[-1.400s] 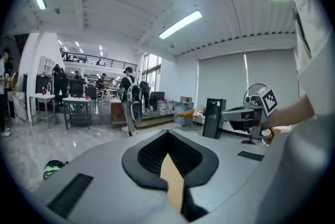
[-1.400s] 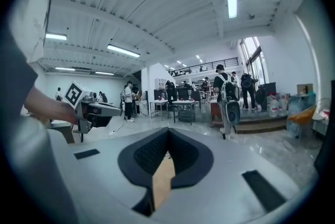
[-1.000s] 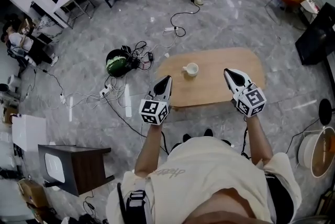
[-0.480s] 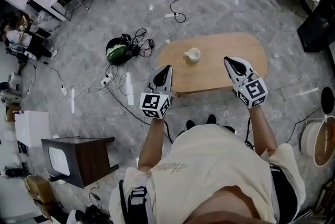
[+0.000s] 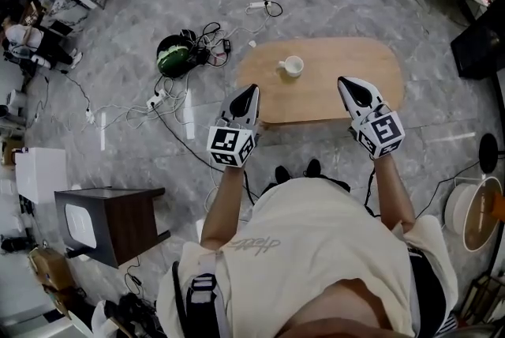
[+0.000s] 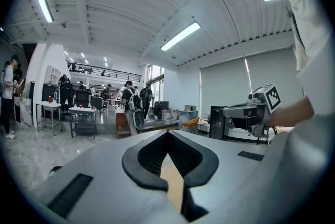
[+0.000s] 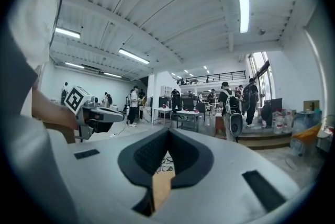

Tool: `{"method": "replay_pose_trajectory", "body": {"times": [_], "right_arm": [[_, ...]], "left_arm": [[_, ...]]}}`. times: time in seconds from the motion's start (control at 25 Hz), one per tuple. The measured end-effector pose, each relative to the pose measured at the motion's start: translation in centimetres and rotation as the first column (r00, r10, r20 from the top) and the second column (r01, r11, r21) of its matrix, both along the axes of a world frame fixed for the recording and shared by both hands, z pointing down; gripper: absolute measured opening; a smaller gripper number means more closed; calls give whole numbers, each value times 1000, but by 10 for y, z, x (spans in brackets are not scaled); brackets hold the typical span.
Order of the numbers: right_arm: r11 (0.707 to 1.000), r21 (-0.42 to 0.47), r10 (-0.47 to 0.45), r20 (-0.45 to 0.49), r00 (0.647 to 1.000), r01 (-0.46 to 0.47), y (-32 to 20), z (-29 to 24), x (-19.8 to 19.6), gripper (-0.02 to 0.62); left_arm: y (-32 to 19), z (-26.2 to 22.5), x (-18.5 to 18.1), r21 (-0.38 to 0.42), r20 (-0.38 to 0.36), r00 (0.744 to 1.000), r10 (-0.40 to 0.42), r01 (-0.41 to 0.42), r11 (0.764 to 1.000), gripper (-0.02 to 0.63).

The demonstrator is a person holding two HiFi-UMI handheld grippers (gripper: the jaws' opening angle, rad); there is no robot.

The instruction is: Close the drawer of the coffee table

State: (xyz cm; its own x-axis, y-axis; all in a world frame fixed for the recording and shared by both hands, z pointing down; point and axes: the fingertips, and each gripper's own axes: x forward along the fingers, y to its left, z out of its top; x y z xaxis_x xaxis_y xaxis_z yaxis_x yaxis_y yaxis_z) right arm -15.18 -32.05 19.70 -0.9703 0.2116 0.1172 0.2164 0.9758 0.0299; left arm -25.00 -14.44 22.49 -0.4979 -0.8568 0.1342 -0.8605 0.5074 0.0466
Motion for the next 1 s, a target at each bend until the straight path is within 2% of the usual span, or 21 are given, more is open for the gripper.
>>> {"method": "replay_pose_trajectory", "body": {"times": [0.24, 1.0], "right_arm": [[999, -38, 10, -9, 1000, -10, -1, 4, 4, -6], [998, -50, 39, 5, 999, -39, -3, 0, 14, -6]], "left_arm": [[2, -1, 0, 3, -8, 1000, -1, 1, 1000, 5], [-3, 1, 3, 22, -23, 1000, -1, 2, 1000, 5]]}}
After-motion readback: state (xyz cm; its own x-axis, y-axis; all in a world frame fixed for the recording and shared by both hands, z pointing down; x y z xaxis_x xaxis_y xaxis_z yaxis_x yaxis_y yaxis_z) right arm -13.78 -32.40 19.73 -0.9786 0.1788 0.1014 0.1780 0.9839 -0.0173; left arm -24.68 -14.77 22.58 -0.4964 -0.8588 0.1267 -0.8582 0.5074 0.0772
